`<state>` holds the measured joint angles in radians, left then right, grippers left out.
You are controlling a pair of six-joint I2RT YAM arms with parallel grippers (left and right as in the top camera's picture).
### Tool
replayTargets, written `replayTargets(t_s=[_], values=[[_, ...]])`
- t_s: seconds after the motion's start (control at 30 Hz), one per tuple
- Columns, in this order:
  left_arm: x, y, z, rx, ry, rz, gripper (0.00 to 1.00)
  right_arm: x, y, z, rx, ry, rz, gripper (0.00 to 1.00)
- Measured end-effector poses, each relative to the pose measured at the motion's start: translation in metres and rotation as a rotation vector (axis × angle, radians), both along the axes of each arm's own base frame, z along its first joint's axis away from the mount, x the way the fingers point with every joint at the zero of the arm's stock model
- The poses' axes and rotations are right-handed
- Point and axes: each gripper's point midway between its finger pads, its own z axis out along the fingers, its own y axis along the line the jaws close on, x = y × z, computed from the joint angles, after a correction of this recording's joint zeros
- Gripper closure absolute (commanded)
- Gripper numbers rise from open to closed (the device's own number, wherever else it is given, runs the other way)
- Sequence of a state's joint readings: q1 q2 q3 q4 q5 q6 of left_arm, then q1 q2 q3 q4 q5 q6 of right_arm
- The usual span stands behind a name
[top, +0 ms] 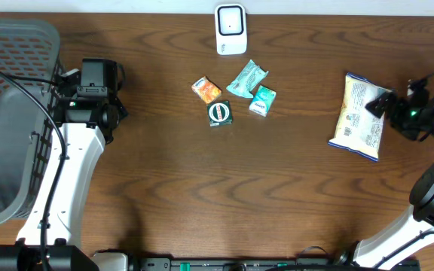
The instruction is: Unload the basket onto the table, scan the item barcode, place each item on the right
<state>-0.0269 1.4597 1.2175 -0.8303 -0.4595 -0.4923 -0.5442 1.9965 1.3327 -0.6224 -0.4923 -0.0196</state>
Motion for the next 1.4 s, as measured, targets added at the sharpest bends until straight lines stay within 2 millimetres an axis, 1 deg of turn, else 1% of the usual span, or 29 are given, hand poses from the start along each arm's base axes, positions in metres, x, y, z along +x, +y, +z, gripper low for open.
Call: replayTargets(t_s=[0.07, 0.1, 0.17, 0.2, 0.27, 0.3, 0.4, 0.53, 0.6, 0.7, 0.8, 0.9, 0.93, 0.97, 1.0, 1.03, 1.2, 1.27, 1.33, 1.4], values=[[0.0, 0.0, 0.0, 0.0, 0.0, 0.0, 0.02, -0.003, 0.005, -0.008, 0.011, -0.011, 0.009, 0.21], [0.0, 0.0, 0.0, 0.0, 0.0, 0.0, 0.02, -0.004, 0.006, -0.012, 0.014, -0.014, 0.011, 0.31], [0.0, 0.0, 0.0, 0.0, 0.0, 0.0, 0.02, -0.006, 0.012, -0.017, 0.026, -0.02, 0.022, 0.59], [0.0, 0.0, 0.0, 0.0, 0.0, 0.0, 0.02, -0.006, 0.013, -0.018, 0.03, -0.025, 0.024, 0.72], [0.0, 0.0, 0.0, 0.0, 0.0, 0.0, 0.02, -0.005, 0.019, -0.018, 0.047, -0.04, 0.037, 0.93], [0.0, 0.0, 0.0, 0.0, 0.0, 0.0, 0.02, -0.004, 0.022, -0.017, 0.059, -0.046, 0.042, 0.99], [0.0, 0.0, 0.0, 0.0, 0.0, 0.0, 0.02, -0.001, 0.028, -0.011, 0.101, -0.071, 0.052, 0.99], [0.0, 0.0, 0.0, 0.0, 0.0, 0.0, 0.02, 0.001, 0.032, -0.003, 0.132, -0.058, 0.047, 0.99], [0.0, 0.0, 0.0, 0.0, 0.0, 0.0, 0.02, 0.004, 0.036, 0.003, 0.132, -0.047, 0.056, 0.99], [0.0, 0.0, 0.0, 0.0, 0.0, 0.0, 0.02, 0.011, 0.046, 0.009, 0.083, -0.01, 0.085, 0.99], [0.0, 0.0, 0.0, 0.0, 0.0, 0.0, 0.02, 0.016, 0.065, 0.017, -0.042, 0.046, 0.126, 0.99], [0.0, 0.0, 0.0, 0.0, 0.0, 0.0, 0.02, 0.018, 0.088, 0.028, -0.229, 0.097, 0.157, 0.99], [0.0, 0.0, 0.0, 0.0, 0.0, 0.0, 0.02, 0.017, 0.092, 0.031, -0.306, 0.116, 0.159, 0.99], [0.0, 0.0, 0.0, 0.0, 0.0, 0.0, 0.02, 0.015, 0.101, 0.035, -0.405, 0.136, 0.173, 0.99], [0.0, 0.0, 0.0, 0.0, 0.0, 0.0, 0.02, 0.014, 0.106, 0.037, -0.463, 0.148, 0.183, 0.99], [0.0, 0.0, 0.0, 0.0, 0.0, 0.0, 0.02, 0.013, 0.116, 0.041, -0.56, 0.163, 0.205, 0.99], [0.0, 0.0, 0.0, 0.0, 0.0, 0.0, 0.02, 0.004, 0.165, 0.049, -0.843, 0.176, 0.306, 0.99], [0.0, 0.0, 0.0, 0.0, 0.0, 0.0, 0.02, 0.004, 0.181, 0.048, -0.907, 0.16, 0.333, 0.99], [0.0, 0.0, 0.0, 0.0, 0.0, 0.0, 0.02, 0.003, 0.197, 0.042, -0.94, 0.155, 0.361, 0.99], [0.0, 0.0, 0.0, 0.0, 0.0, 0.0, 0.02, 0.001, 0.213, 0.031, -0.958, 0.156, 0.4, 0.99]])
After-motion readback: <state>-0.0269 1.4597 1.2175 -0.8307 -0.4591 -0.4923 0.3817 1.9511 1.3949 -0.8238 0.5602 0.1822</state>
